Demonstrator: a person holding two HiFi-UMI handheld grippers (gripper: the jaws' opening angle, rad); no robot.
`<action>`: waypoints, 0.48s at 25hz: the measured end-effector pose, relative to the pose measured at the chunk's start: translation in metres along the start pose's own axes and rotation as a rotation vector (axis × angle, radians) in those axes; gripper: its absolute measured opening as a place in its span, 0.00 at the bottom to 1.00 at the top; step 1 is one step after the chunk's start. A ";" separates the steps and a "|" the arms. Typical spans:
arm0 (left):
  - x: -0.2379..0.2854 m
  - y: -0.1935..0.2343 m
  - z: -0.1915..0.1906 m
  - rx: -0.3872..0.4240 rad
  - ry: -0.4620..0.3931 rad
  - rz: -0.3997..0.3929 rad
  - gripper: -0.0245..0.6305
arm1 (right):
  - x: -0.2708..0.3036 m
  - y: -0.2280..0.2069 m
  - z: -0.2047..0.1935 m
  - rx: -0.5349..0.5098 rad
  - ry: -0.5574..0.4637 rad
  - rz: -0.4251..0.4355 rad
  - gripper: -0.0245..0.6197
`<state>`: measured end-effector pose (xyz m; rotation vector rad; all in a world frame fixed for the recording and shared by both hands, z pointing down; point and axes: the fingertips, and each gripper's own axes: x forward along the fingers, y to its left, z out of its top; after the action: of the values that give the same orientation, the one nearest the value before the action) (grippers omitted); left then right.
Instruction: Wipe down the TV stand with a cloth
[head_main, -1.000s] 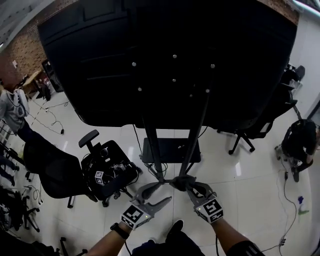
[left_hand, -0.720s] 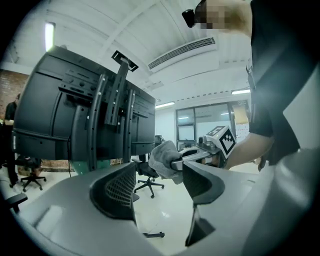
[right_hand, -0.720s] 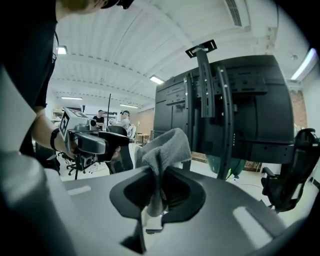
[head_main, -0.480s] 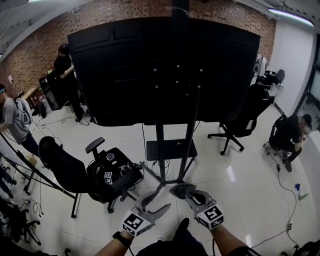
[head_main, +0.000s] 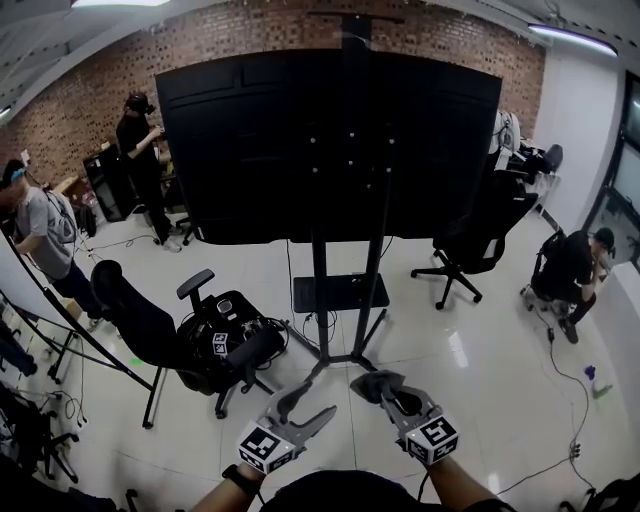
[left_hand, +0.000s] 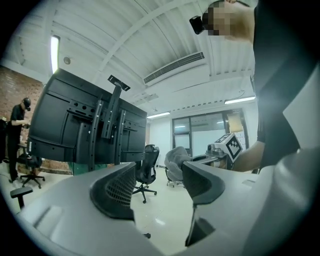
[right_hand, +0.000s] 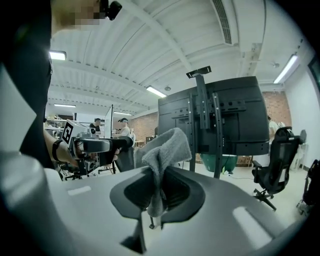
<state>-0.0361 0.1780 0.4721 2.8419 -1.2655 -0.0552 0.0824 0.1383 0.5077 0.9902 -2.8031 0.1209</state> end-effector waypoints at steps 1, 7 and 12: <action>-0.001 -0.002 0.000 -0.007 -0.005 0.012 0.52 | -0.003 0.001 0.002 0.000 -0.004 0.009 0.09; 0.008 -0.027 0.001 -0.010 -0.014 0.036 0.52 | -0.028 0.007 0.012 -0.054 -0.024 0.077 0.09; 0.012 -0.042 0.008 -0.007 -0.009 0.053 0.51 | -0.043 0.010 0.017 -0.060 -0.042 0.098 0.09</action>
<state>0.0031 0.1967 0.4620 2.8034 -1.3383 -0.0712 0.1071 0.1704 0.4833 0.8522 -2.8751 0.0287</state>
